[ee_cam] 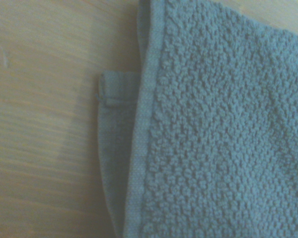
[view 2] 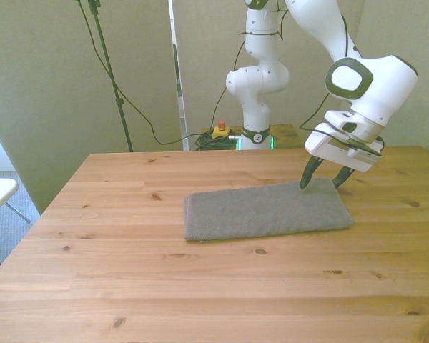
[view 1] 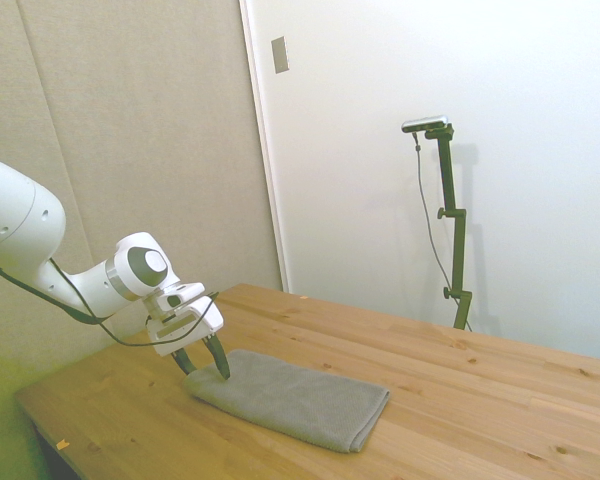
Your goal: Fold the towel
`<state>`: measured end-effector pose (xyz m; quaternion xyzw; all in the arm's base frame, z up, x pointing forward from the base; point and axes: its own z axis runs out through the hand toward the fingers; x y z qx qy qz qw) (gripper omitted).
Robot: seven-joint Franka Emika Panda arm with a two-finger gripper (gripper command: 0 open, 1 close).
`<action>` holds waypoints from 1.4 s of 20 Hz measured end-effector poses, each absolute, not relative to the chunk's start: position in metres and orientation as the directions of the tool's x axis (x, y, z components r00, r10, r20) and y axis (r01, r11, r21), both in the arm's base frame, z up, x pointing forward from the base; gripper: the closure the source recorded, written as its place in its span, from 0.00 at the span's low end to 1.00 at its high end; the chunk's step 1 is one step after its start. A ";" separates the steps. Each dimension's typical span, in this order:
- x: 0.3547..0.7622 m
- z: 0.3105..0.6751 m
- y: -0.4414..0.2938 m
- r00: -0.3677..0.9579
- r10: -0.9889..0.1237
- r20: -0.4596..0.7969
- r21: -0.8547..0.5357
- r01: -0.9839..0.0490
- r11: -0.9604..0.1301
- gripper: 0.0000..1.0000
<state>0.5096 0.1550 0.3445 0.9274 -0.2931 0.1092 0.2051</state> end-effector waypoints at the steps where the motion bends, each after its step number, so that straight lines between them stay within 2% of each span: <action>1: 0.509 0.344 0.155 0.804 -0.499 0.323 0.315 -0.588 -0.745 1.00; 20: 0.505 0.334 0.145 0.805 -0.508 0.306 0.318 -0.590 -0.742 1.00; 28: 0.508 0.343 0.131 0.782 -0.553 0.287 0.272 -0.620 -0.736 1.00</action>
